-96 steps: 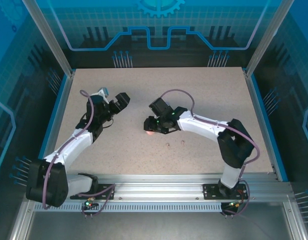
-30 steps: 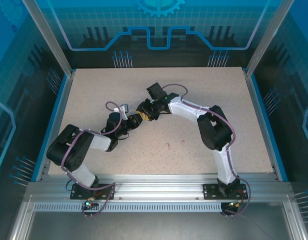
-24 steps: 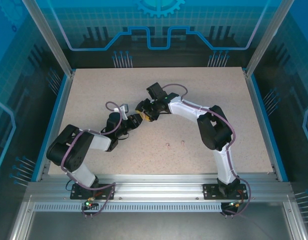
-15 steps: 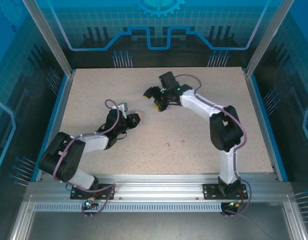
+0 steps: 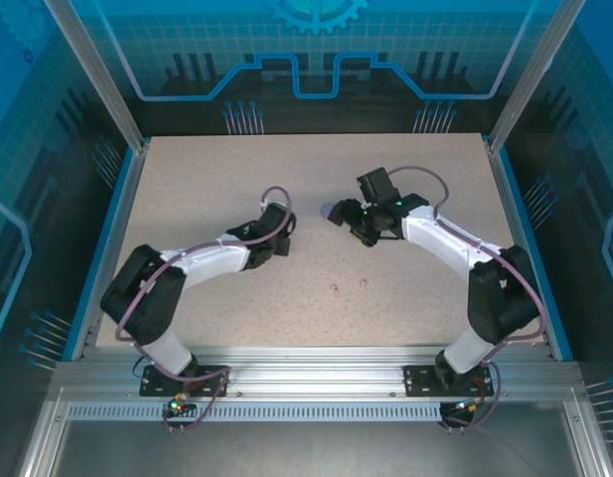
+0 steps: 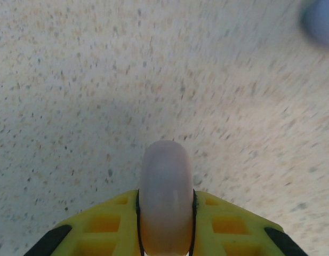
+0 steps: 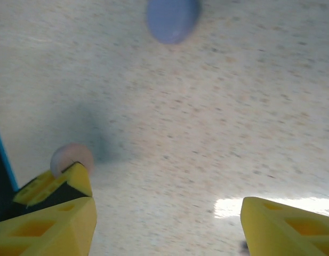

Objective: Insert the wireless bluetooth earbuds into the charging case

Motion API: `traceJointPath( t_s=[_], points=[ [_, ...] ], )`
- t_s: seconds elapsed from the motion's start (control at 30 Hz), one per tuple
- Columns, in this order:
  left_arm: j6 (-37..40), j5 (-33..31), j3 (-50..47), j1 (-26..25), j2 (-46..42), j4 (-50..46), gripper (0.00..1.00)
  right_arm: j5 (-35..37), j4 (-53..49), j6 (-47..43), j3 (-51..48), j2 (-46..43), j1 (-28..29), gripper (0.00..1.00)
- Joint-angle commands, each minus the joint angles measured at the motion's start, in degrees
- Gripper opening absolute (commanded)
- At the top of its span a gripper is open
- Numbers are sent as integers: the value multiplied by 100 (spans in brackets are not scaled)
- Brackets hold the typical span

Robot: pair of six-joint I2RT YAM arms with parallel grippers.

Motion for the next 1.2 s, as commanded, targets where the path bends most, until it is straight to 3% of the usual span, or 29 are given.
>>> traceJointPath(
  t_s=[0.0, 0.3, 0.43, 0.6, 0.9, 1.17],
  points=[
    [309, -1067, 466, -221, 409, -1067, 0, 295, -192, -368, -176, -607, -153, 73],
    [223, -1384, 1453, -693, 1452, -2133, 6, 297, -304, -486, -499, -1321, -380, 74],
    [226, -1295, 1682, -918, 1707, -2301, 19, 276, -309, -498, -595, -1474, -456, 74],
    [148, -970, 1772, -1056, 1715, -2399, 44, 294, -360, -526, -579, -1646, -498, 74],
    [-249, 256, 1831, -894, 793, -2261, 71, 344, -595, -584, -493, -2010, -516, 76],
    [-1014, 1993, 1361, 178, -484, -1412, 89, 370, -858, -957, -87, -1684, -433, 78]
  ],
)
